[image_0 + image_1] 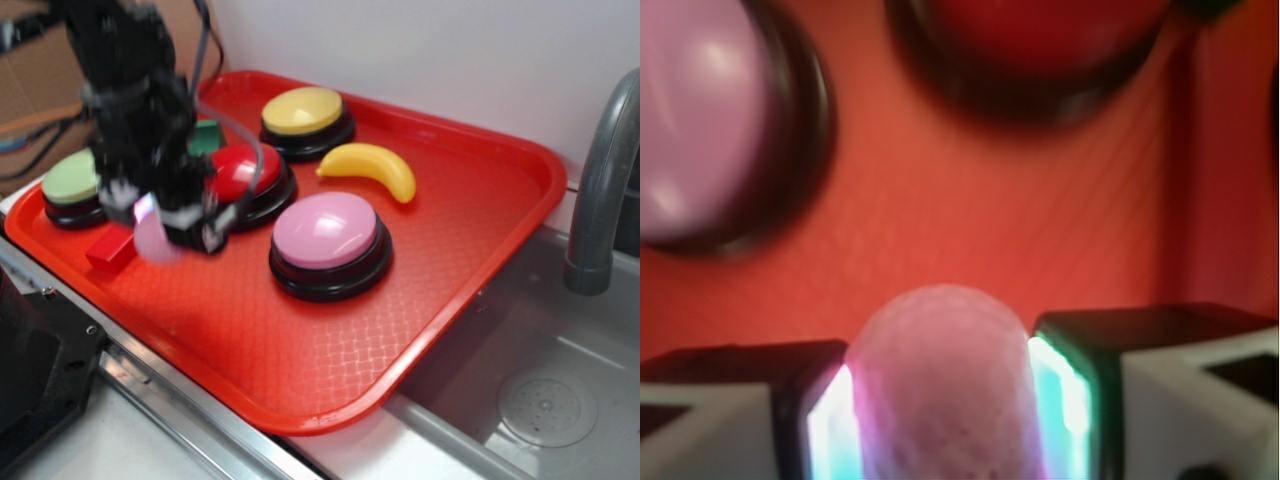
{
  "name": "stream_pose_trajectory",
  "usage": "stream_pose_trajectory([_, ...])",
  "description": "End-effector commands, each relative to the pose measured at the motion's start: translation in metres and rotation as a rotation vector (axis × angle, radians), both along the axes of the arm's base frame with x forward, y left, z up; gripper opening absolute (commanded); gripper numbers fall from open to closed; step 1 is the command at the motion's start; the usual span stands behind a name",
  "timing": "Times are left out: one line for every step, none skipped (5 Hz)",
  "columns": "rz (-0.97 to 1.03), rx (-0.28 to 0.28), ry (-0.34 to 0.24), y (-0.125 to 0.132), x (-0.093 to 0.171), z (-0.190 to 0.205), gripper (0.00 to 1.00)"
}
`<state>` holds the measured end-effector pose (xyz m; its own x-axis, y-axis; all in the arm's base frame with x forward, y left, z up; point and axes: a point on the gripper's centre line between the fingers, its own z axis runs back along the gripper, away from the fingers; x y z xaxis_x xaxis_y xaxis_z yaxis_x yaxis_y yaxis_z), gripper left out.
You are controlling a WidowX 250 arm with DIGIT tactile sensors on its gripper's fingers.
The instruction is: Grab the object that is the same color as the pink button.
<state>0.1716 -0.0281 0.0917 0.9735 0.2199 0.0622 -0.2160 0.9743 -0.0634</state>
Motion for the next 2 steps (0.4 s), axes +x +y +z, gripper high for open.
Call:
stream_pose_trajectory([-0.113,-0.002,-0.179,0.0131,0.0298,0.0907,0.00])
stream_pose_trajectory([-0.117,0.014,-0.182,0.0156,0.0288,0.0942,0.00])
